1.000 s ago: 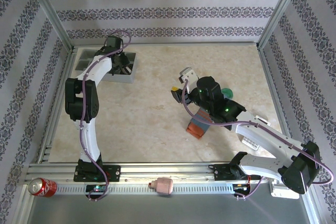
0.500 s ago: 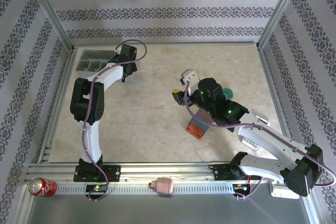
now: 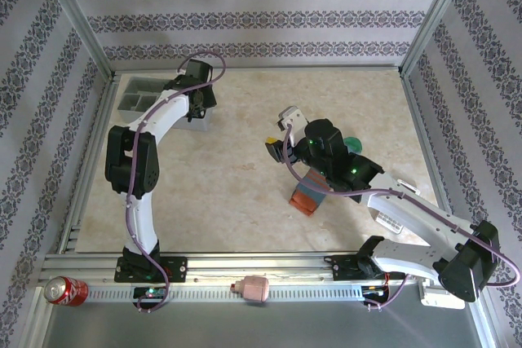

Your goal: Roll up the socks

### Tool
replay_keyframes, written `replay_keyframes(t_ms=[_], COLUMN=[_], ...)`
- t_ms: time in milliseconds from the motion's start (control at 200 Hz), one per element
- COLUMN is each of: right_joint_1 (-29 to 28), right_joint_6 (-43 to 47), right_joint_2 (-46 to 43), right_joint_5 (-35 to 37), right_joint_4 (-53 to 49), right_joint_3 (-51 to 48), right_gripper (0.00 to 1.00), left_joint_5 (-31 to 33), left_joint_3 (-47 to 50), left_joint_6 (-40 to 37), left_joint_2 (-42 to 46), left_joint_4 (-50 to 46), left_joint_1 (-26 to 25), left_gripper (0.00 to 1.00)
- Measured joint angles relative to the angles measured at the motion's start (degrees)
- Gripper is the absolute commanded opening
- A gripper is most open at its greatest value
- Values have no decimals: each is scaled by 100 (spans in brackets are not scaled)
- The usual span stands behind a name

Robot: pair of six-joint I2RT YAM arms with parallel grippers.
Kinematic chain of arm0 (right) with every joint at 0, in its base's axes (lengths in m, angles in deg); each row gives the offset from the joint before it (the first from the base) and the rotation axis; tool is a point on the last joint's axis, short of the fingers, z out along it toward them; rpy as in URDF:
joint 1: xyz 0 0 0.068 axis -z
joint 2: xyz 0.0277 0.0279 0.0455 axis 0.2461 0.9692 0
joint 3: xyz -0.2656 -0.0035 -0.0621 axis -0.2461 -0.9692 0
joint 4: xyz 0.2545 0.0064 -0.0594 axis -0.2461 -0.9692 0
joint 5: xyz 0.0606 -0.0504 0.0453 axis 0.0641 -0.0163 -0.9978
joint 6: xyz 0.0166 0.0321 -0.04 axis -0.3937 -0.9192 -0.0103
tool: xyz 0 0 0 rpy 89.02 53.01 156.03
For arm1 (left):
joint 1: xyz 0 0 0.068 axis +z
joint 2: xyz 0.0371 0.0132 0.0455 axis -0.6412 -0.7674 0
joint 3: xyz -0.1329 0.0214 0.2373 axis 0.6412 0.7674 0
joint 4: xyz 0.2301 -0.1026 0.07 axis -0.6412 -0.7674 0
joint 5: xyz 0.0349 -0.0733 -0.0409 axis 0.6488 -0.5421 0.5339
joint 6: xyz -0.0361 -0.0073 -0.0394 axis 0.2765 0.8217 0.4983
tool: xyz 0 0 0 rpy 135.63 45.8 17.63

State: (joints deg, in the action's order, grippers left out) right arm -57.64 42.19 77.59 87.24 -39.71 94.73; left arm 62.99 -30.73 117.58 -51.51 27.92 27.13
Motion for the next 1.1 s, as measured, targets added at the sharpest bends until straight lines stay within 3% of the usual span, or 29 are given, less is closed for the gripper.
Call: replay_keyframes(t_ms=[250,440,530,664,764,909,1099], right_joint_1=[42,901,1550,2559,2931,2841,2009], right_joint_6=[-162,-1456,-2227,-3174,-3620,-3954,-4334], right_joint_2=[-9,-125,-144,177,664,1637,2566], right_joint_5=[358,866,802,306,-153,-809,-1067], right_joint_4=[-109,-754,-1029,-1147,-1095,-682,-197], right_joint_3=[0,-212,-570,-1123,-1355,-1384,-1040], right_gripper=[60,54,54,56,58,57,54], left_joint_5=[-400,-1674,-2337,-3128,-3510,-3580,-3388], left_joint_3=[-317,-214,7,621,1071,1475,2256], left_joint_6=[247,348,407,608,846,1080,1266], left_joint_2=[81,553,667,516,365,385,1185], left_joint_4=[-490,-452,-227,275,518,621,754], left_joint_1=[48,-173,-710,-1912,-2535,-2444,-1919], left_gripper=[42,35,33,33,33,34,34])
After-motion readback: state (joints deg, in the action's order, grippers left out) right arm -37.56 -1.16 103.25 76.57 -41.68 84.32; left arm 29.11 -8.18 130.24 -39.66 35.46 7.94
